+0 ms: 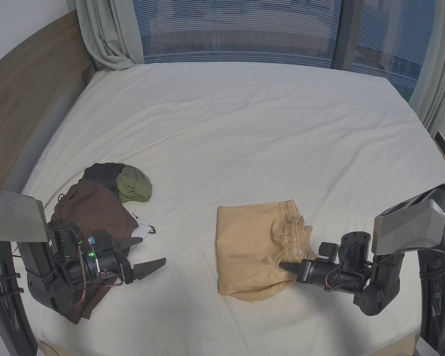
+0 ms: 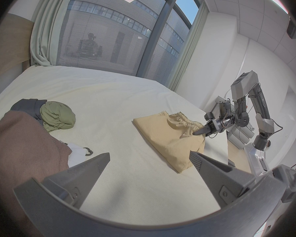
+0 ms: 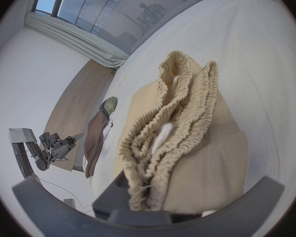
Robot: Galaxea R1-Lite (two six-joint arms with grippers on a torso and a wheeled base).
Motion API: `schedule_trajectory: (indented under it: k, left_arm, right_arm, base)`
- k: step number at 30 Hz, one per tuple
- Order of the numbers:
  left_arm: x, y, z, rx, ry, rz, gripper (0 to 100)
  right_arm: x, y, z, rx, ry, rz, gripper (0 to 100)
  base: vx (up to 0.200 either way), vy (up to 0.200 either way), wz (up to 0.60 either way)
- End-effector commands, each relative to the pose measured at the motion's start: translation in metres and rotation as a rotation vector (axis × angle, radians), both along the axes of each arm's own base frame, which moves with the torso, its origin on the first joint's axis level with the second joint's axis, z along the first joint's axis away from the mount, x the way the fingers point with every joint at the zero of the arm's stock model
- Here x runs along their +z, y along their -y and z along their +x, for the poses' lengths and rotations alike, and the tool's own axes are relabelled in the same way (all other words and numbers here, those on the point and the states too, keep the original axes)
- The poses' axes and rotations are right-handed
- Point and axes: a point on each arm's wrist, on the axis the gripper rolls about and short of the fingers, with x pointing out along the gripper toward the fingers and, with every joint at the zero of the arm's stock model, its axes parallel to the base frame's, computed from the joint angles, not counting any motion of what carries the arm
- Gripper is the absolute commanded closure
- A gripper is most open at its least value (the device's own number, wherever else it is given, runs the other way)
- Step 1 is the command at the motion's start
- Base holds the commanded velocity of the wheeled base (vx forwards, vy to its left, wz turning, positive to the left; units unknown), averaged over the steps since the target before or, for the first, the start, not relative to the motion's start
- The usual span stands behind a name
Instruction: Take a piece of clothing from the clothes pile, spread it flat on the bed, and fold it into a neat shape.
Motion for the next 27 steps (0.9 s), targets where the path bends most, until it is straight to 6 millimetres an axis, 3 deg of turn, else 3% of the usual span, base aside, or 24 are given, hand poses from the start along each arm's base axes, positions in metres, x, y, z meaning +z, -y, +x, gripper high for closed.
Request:
schedule_trajectory:
  k: [1,4,17,27]
  left_arm:
    - [0.000,0.000,0.000,-0.002,-0.002,0.000,0]
    - [0.001,0.000,0.000,0.000,0.001,0.000,0]
    - [0.001,0.000,0.000,-0.002,0.006,-0.001,0]
    - [0.001,0.002,-0.001,-0.005,0.000,0.000,0]
  right_arm:
    - [0.013,-0.002,-0.001,0.008,0.036,0.016,100]
    - [0.020,-0.002,0.000,0.009,0.055,0.025,100]
    - [0.092,-0.016,0.003,0.047,0.227,0.189,100]
    - [0.118,-0.024,0.016,0.056,0.303,0.226,100]
  base:
    - [0.000,0.000,0.00]
    - [0.000,0.000,0.00]
    - [0.000,0.000,0.00]
    - [0.000,0.000,0.00]
